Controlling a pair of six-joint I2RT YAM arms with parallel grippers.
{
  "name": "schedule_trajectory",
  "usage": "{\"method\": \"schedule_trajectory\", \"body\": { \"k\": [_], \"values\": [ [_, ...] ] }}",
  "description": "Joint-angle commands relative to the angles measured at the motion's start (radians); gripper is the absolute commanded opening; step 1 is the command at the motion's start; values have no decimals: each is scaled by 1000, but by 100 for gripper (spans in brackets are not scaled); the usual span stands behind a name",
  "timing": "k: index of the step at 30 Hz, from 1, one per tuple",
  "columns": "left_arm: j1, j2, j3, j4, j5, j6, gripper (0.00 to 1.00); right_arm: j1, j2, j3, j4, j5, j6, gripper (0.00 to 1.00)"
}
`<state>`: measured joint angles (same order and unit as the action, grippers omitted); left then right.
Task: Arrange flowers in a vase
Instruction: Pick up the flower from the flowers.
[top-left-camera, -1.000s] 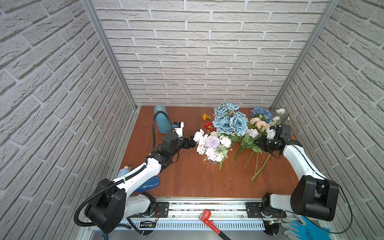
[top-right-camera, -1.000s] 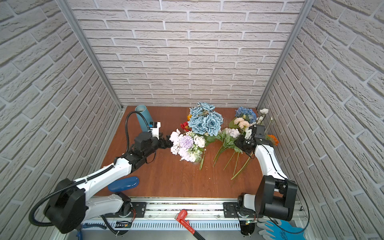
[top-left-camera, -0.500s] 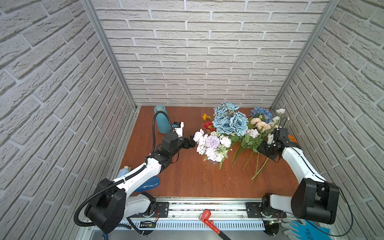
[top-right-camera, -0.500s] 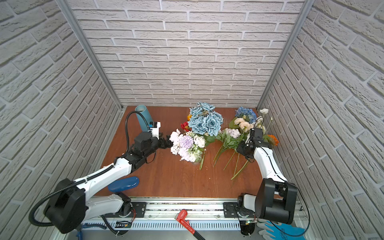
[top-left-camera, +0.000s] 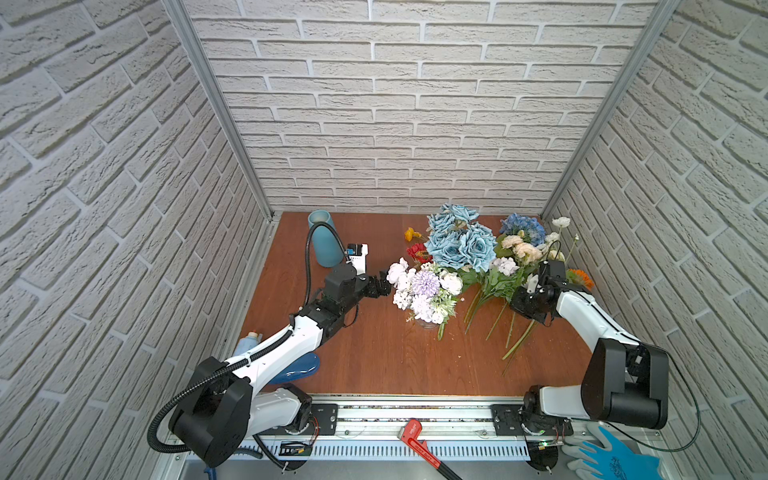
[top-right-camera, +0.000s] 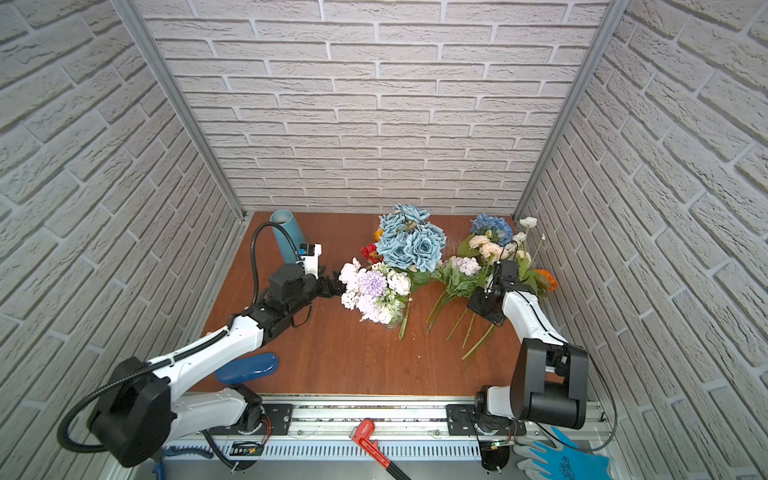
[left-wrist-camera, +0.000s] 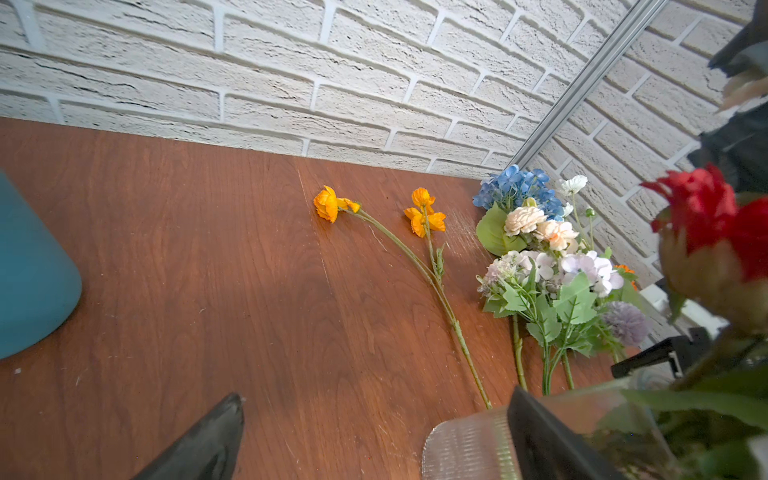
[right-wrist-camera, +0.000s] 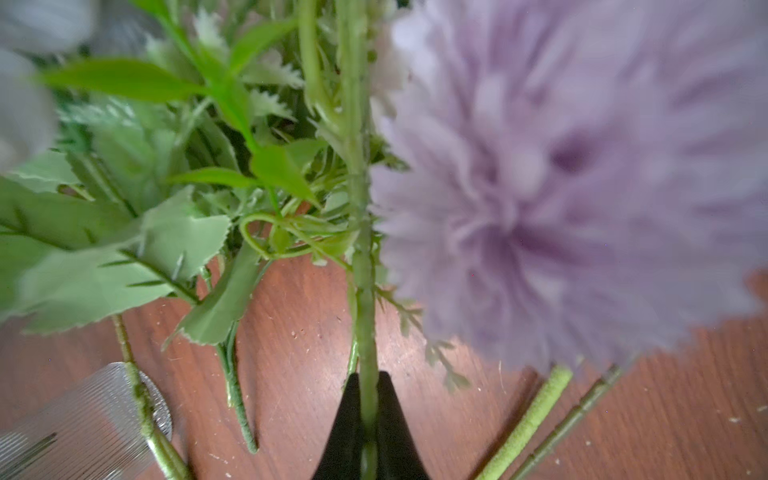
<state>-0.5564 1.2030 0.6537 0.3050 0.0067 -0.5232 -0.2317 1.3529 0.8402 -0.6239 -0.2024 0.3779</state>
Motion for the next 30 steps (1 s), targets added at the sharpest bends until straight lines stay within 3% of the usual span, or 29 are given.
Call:
{"method": "schedule_trajectory", "body": {
  "k": [1,9,16,20,25,30],
  "values": [
    [8,-29,33,6,-33,30,98,5,-88,80,-19,-36,-3,6],
    [47,-55,68,7,-43,51,98,5,-161,254,-36,-183,13,6],
    [57,-61,68,2,-27,46,98,6,-221,299,221,-381,82,6],
    [73,-51,54,9,5,7,98,55,-289,232,408,-447,160,6],
    [85,-19,55,-1,63,-31,98,199,-427,101,511,-351,106,6],
    [85,-8,37,-17,82,-64,98,266,-611,-130,717,-305,148,6]
  ]
}}
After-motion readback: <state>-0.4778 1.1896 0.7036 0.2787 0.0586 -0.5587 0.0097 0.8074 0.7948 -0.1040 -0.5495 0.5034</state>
